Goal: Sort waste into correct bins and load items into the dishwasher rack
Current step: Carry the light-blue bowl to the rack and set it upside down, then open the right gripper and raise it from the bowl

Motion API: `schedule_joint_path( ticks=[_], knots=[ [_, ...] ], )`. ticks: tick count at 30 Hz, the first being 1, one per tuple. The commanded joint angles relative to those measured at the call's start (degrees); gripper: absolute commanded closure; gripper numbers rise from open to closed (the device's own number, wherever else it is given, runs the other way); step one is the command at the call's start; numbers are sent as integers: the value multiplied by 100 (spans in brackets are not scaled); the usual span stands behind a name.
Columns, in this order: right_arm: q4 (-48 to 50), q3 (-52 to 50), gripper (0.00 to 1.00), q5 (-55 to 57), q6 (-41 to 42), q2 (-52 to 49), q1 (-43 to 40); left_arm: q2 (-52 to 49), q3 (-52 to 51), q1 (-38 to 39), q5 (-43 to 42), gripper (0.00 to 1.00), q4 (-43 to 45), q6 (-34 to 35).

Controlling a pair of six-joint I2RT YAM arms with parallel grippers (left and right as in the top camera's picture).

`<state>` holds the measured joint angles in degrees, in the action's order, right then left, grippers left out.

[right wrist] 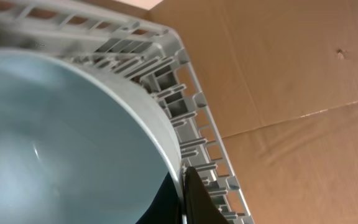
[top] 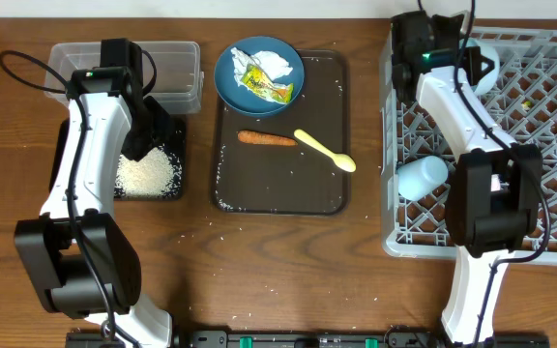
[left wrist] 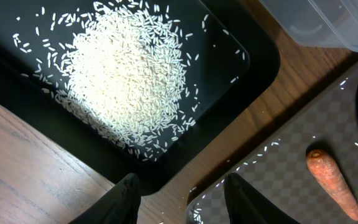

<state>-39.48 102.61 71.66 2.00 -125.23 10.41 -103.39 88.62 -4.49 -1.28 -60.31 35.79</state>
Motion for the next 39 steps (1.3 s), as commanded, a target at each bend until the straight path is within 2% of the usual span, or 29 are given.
schedule_joint_path(
  ticks=[1, 3, 8, 9, 13, 17, 25, 29, 33, 35, 39],
  knots=[
    [-293, -9, 99, -693, -81, -37, 133, -33, -39, -26, 92, 53, -24, -13],
    [-483, -9, 93, -905, -81, -37, 195, -33, -39, -26, 92, 53, -22, -13],
    [-774, -9, 51, -935, -83, -37, 369, -33, -39, -26, 92, 53, -22, -13],
    [-807, -9, 47, -931, -85, -37, 413, -33, -39, -26, 92, 53, -22, -13],
    [-1045, -7, 44, -911, -85, -35, 643, -33, -39, -26, 92, 53, -22, -13],
    [-1235, -7, 28, -905, -85, -20, 887, -33, -39, -26, 92, 53, -24, -15],
    [-1167, 66, 12, -1032, -83, 442, 1108, -33, -39, -11, 87, 54, -24, -214],
    [-1014, 155, 5, -1707, -83, 964, 1014, -33, -17, 164, 87, 54, 127, -964],
    [-815, 166, 1, -2986, -79, 1731, 852, -33, 195, 474, 85, 54, 129, -1252],
    [-802, 166, 1, -3722, -76, 2052, 785, -33, 332, 660, 59, 47, 190, -1456],
    [-920, 166, 1, -5233, -76, 2623, 625, -33, 693, 1198, 66, 26, 479, -1902]
  ],
)
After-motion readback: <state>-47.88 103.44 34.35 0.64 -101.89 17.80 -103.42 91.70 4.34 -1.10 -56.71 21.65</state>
